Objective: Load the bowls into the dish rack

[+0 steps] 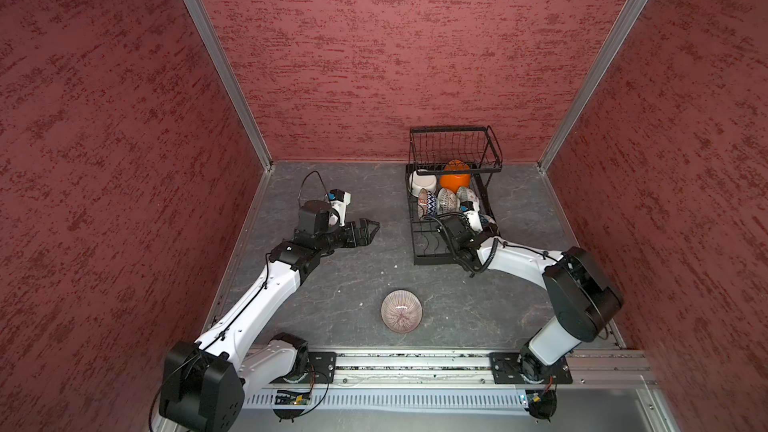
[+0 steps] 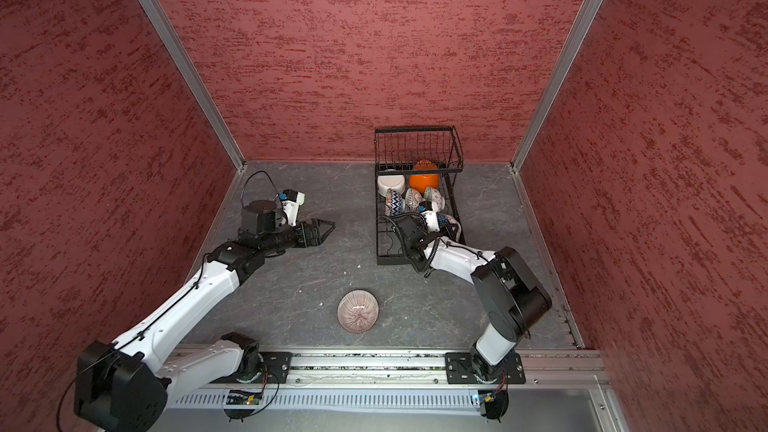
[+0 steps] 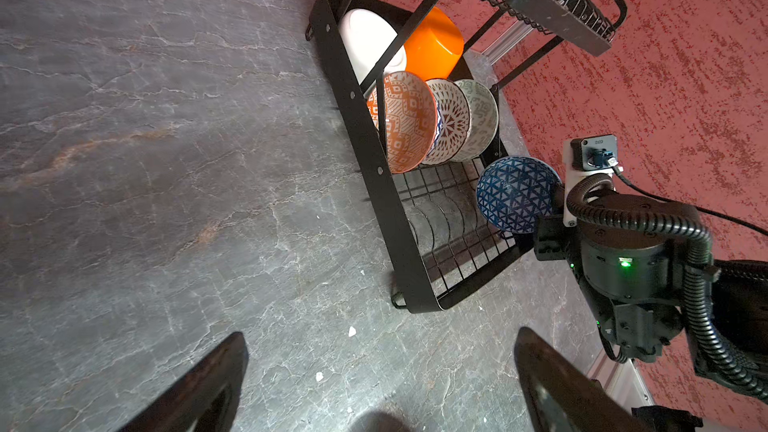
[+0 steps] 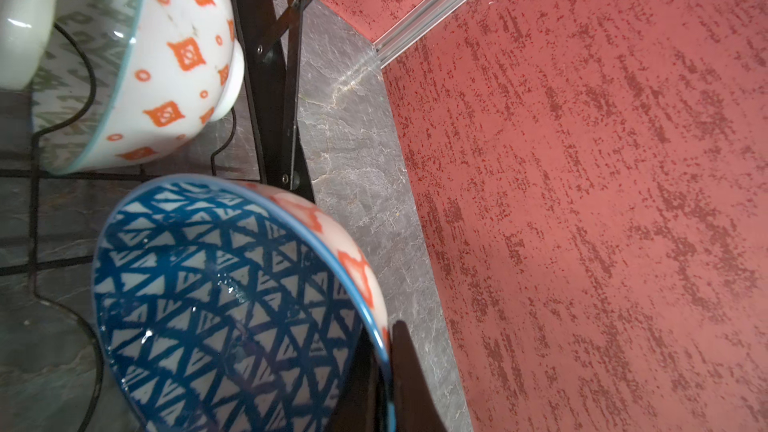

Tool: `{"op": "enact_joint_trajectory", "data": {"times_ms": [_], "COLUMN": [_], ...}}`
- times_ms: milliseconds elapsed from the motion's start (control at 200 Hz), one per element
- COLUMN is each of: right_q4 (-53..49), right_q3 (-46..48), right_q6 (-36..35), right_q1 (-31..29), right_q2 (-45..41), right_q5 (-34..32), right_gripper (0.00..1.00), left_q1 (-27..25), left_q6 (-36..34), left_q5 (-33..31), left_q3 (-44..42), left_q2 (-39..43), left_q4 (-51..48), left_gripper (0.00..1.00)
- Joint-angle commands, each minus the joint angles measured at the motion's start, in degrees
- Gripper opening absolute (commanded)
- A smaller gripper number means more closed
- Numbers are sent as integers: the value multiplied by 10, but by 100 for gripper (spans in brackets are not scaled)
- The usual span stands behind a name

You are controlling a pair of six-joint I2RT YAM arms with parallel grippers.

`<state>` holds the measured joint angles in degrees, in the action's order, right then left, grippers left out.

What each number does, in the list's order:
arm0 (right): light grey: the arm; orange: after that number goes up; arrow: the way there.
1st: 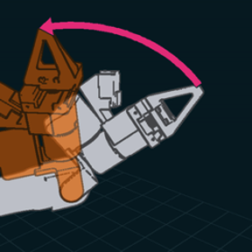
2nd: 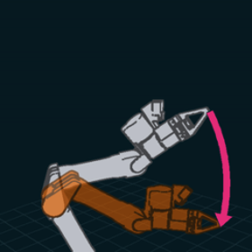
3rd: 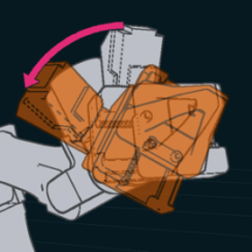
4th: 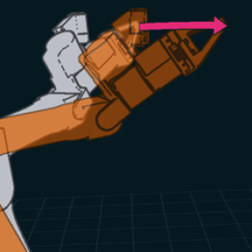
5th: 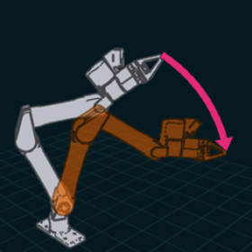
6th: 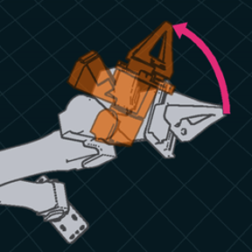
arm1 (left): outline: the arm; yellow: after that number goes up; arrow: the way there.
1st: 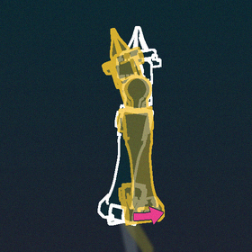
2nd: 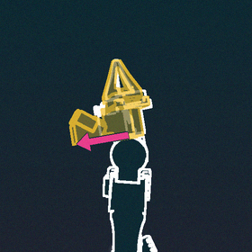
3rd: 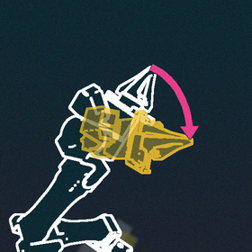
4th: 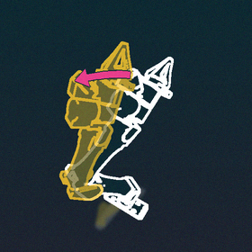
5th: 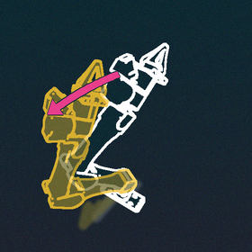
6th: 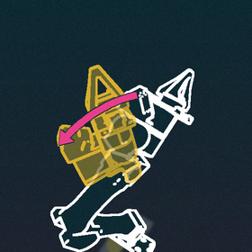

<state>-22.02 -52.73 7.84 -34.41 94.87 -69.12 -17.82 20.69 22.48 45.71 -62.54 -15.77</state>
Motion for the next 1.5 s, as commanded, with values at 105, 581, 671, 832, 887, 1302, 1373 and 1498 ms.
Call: {"op": "enact_joint_trajectory", "data": {"times_ms": [105, 581, 671, 832, 887, 1302, 1373, 1498], "right_q4": [98, 104, 126, 146, 141, 115, 115, 103], "right_q3": [-4, -7, 1, 8, 9, 0, 1, -2], "right_q6": [-60, -70, -92, -109, -109, -105, -104, -97], "right_q1": [4, 3, 3, 2, -2, -33, -37, -40], "right_q2": [28, 62, 70, 70, 67, 98, 98, 98], "right_q5": [-51, -45, -61, -44, -31, 17, 23, 33], "right_gripper": [0, 0, 0, 0, 0, 0, 0, 0], "left_q1": [6, 10, 10, 11, 11, 13, 14, 16], "left_q6": [-10, -9, -9, -8, -7, -4, -6, -8], "left_q5": [14, 16, 17, 17, 17, 17, 16, 17], "left_q3": [-6, -6, -5, -6, -8, -20, -19, -17], "left_q2": [-4, 3, 3, 4, 4, 13, 16, 17], "left_q4": [10, 3, 3, 1, 2, 2, -1, -4], "left_gripper": [99, 99, 99, 100, 100, 100, 99, 99]}}
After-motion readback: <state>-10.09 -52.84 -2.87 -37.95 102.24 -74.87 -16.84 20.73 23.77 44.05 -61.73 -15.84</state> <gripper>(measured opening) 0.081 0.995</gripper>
